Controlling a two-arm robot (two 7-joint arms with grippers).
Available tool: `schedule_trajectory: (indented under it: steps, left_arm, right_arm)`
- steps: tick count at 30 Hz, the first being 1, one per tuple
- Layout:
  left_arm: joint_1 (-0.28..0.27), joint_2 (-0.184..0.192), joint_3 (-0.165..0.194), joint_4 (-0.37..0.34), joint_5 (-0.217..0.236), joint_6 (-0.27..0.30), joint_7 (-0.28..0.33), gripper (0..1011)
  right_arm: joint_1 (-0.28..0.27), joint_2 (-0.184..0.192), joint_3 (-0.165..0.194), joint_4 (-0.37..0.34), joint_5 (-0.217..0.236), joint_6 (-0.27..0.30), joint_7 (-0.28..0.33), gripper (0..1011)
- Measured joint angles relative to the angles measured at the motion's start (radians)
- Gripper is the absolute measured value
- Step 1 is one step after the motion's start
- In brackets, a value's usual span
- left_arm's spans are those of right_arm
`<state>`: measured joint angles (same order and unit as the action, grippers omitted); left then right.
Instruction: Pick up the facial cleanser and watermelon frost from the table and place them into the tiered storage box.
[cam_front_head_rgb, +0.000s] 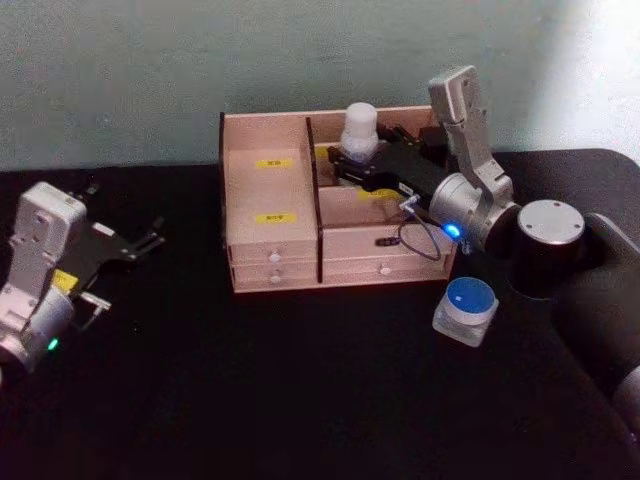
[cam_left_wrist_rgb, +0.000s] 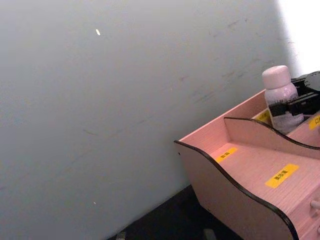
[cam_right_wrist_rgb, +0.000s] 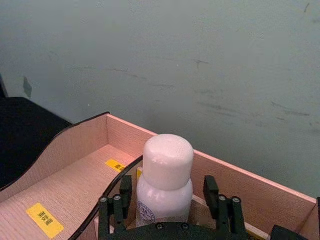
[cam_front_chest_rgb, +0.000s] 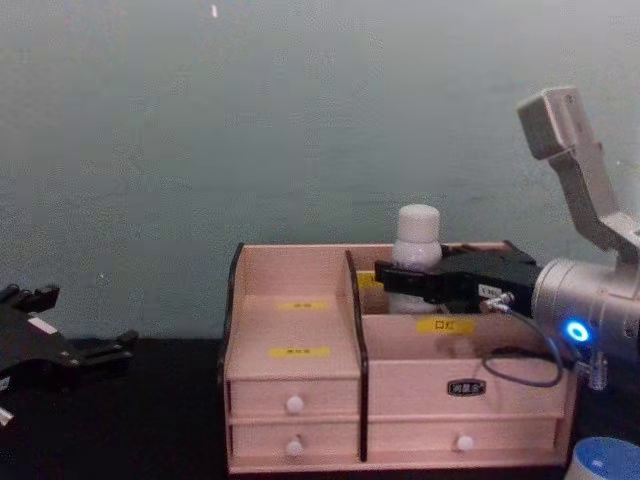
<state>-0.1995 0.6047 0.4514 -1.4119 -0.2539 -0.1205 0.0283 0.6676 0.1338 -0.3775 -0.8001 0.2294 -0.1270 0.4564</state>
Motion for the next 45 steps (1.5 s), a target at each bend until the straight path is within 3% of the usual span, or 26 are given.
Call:
schedule_trajectory:
  steps: [5, 16, 20, 31, 39, 45]
  left_arm:
    - [0.0, 0.0, 0.0, 0.0, 0.0, 0.0, 0.0, 1001]
    - [0.0, 0.0, 0.0, 0.0, 0.0, 0.0, 0.0, 1001]
    - [0.0, 0.0, 0.0, 0.0, 0.0, 0.0, 0.0, 1001]
    - [0.0, 0.0, 0.0, 0.0, 0.0, 0.0, 0.0, 1001]
    - [0.0, 0.0, 0.0, 0.0, 0.0, 0.0, 0.0, 1001]
    - [0.0, 0.0, 0.0, 0.0, 0.0, 0.0, 0.0, 1001]
  right_arm:
    - [0.0, 0.0, 0.0, 0.0, 0.0, 0.0, 0.0, 1002]
    - [0.0, 0.0, 0.0, 0.0, 0.001, 0.0, 0.001, 1000]
    - [-0.016, 0.005, 0.004, -0.036, 0.0, -0.007, -0.006, 1000]
    - [-0.127, 0.06, 0.035, -0.264, 0.008, 0.003, -0.028, 1000]
    - [-0.231, 0.131, 0.06, -0.437, 0.043, 0.049, -0.022, 1000]
    - [-0.333, 0.213, 0.086, -0.572, 0.085, 0.067, 0.002, 1000]
